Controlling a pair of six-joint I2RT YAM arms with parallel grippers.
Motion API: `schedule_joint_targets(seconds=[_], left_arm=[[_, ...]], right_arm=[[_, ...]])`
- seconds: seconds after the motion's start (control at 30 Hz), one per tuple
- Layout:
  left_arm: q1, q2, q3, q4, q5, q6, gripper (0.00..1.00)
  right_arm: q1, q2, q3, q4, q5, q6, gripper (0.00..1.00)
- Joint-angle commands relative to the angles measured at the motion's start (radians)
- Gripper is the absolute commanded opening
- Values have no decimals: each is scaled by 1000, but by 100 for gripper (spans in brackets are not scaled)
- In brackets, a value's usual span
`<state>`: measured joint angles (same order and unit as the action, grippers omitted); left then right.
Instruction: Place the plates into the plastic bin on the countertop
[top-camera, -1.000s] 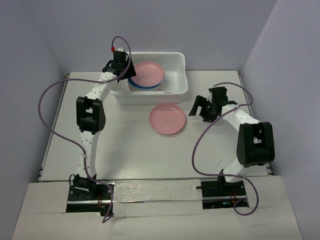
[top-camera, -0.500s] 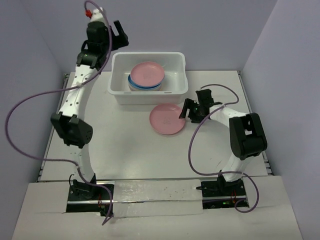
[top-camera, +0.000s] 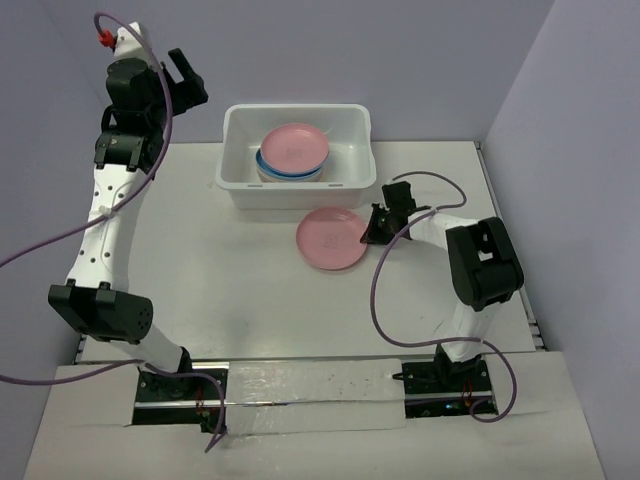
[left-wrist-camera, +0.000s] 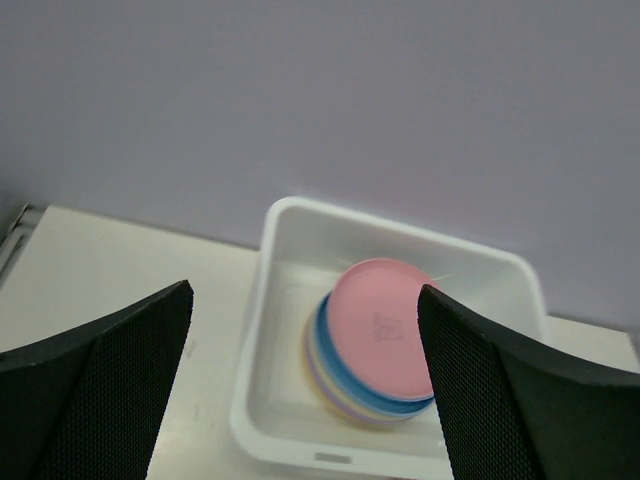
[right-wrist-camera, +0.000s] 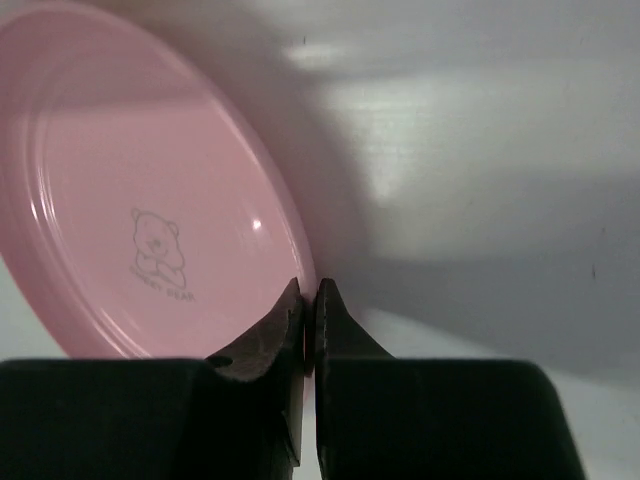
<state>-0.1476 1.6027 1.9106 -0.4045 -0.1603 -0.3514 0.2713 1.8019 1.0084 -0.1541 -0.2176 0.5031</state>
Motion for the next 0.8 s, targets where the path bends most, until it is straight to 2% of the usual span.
schedule_joint_targets(seconds=[0.0, 0.03, 0.13, 0.2, 0.27, 0.37, 0.53, 0.57, 0.63, 0.67, 0.77], left_arm=[[83, -31, -61, -40, 8, 14, 99], [85, -32, -62, -43, 18, 14, 99], [122, -64, -133, -37, 36, 25, 99], [136, -89, -178, -26, 35, 27, 99], [147, -111, -250, -12, 61, 37, 99], [199, -147, -341, -19, 111, 48, 99], [254, -213, -477, 17, 179, 29, 99], [255, -227, -505, 26, 175, 28, 99], [256, -249, -539, 31, 166, 28, 99], [255, -254, -550, 32, 165, 27, 99], [257, -271, -589, 36, 165, 16, 99]], right_arm=[[-31, -124, -102, -66, -18, -72, 0], [-43, -128, -122, -68, -20, -75, 0], [-104, -356, -167, -197, -116, -231, 0], [-118, -440, -173, -256, -162, -296, 0], [-119, -564, -151, -285, -256, -381, 0], [-104, -621, -25, -298, -317, -385, 0], [-82, -518, 232, -169, -235, -268, 0], [-77, -469, 328, -142, -177, -238, 0], [-69, -306, 499, -112, -94, -174, 0], [-66, -287, 569, -111, -88, -151, 0], [-40, -12, 824, -128, 0, -81, 0]])
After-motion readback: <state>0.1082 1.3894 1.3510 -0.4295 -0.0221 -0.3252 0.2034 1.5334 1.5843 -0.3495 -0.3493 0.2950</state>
